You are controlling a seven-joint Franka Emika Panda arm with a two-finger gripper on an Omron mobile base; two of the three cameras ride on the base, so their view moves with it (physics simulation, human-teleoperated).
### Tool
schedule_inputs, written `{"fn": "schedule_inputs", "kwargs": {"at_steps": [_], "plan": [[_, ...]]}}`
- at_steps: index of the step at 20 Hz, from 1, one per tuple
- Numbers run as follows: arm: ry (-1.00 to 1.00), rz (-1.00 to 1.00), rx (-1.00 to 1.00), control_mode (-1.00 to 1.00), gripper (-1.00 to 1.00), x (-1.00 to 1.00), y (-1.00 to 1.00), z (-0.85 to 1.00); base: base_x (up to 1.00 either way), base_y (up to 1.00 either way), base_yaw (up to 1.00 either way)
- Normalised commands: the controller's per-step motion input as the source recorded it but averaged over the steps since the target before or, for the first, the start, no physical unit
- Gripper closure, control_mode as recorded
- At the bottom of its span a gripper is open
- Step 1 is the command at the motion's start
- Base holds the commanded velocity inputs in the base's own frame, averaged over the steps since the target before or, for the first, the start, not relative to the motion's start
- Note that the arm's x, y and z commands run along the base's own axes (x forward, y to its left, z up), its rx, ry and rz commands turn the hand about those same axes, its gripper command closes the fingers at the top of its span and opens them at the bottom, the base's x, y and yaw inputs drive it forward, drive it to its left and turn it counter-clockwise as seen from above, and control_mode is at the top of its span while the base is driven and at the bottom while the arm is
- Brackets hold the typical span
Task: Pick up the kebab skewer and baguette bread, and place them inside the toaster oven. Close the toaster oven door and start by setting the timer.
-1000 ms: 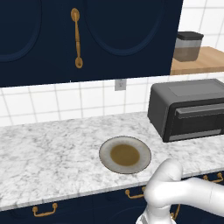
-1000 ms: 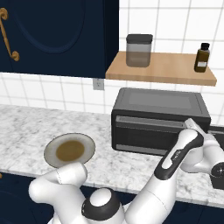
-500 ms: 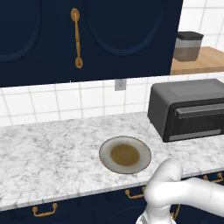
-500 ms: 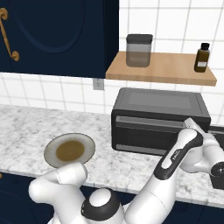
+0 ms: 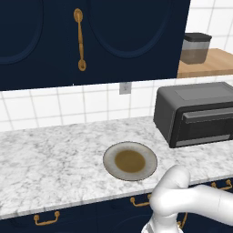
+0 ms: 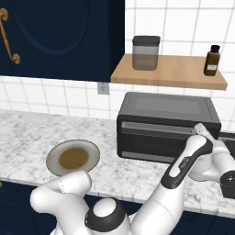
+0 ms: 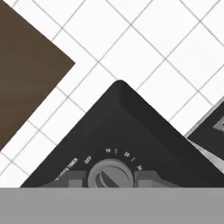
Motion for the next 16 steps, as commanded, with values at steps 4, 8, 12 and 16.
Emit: {"fn": "schedule_inputs", "kwargs": {"at_steps": [4,8,12,16], "plan": [[0.00,-0.12,0.19,-1.00,1.00,0.00,-0.03,0.00,0.00,0.00,0.00],[0.00,-0.16,0.18,-1.00,1.00,0.00,0.00,0.00,0.00,0.00,0.00],[0.00,-0.17,0.18,-1.00,1.00,0.00,0.00,0.00,0.00,0.00,0.00],[0.00,-0.18,0.16,-1.00,1.00,0.00,0.00,0.00,0.00,0.00,0.00]]}}
